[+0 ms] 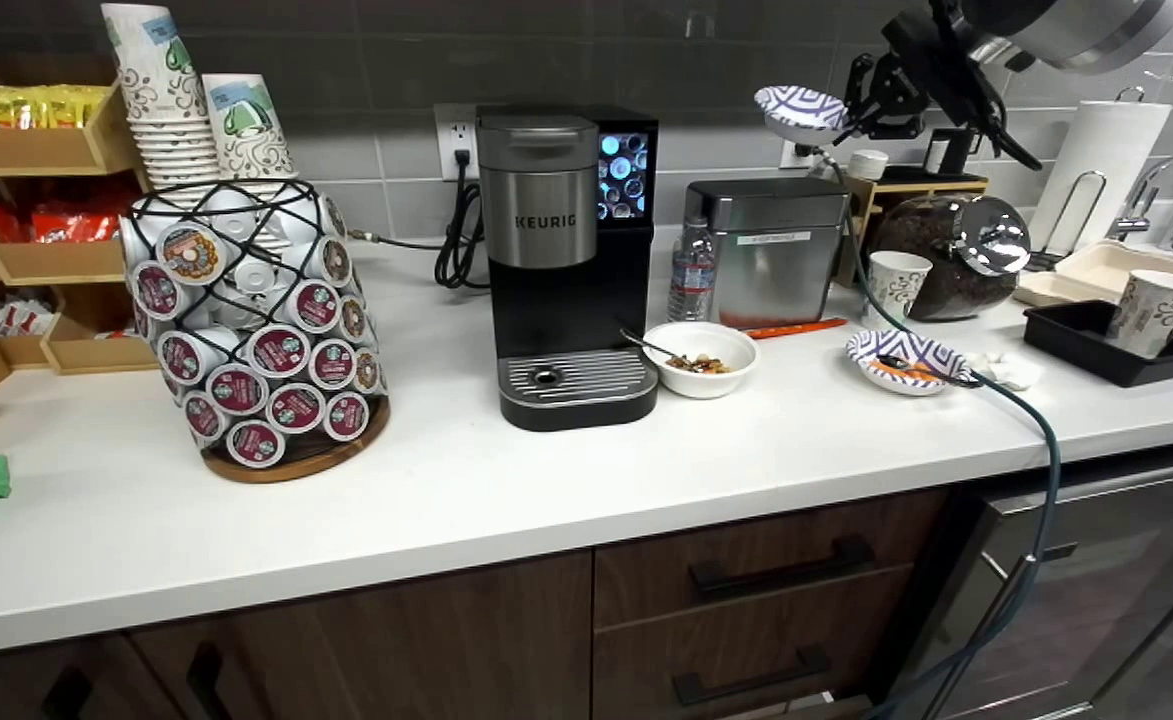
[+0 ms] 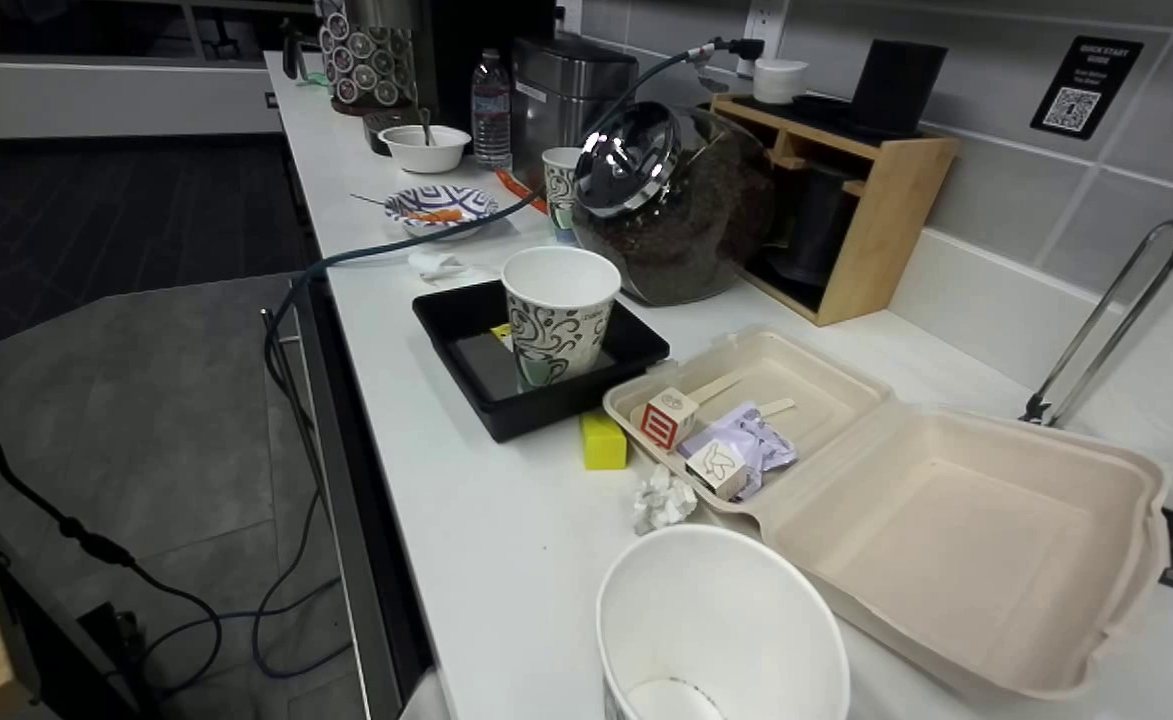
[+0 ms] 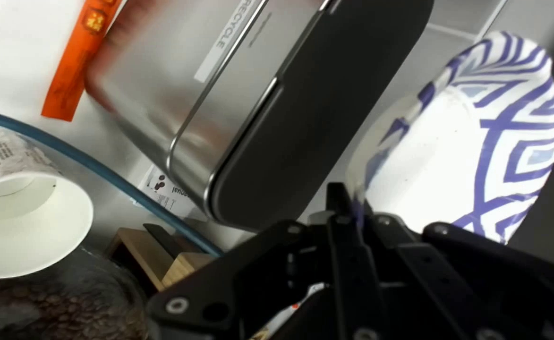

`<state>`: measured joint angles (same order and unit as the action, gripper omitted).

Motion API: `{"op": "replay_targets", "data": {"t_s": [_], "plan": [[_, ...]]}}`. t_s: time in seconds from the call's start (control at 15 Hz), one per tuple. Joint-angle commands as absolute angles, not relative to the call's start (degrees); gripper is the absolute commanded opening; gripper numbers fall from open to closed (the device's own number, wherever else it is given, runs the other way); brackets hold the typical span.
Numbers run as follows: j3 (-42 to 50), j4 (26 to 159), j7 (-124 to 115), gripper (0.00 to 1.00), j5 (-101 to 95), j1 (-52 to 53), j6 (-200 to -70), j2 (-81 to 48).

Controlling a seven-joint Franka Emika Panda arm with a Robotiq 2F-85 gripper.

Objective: Put the middle plate on the bin

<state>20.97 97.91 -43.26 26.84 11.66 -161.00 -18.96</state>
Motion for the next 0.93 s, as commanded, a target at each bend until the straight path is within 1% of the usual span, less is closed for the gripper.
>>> {"op": "replay_targets", "data": {"t_s": [0.0,0.13,0.2,0.6,0.87], "plan": [[23.55,93.84,-49.63,0.0,20.76,15.24,-154.95,-20.5],[23.19,91.92,-50.83,0.0,20.5,15.3,-151.65,-21.16],[17.64,91.07,-53.71,0.0,17.12,10.31,-151.05,-21.12],[13.6,85.95,-62.21,0.0,13.76,5.69,-149.73,-25.75],[12.38,83.64,-65.31,0.0,12.4,4.54,-148.81,-28.25]]}}
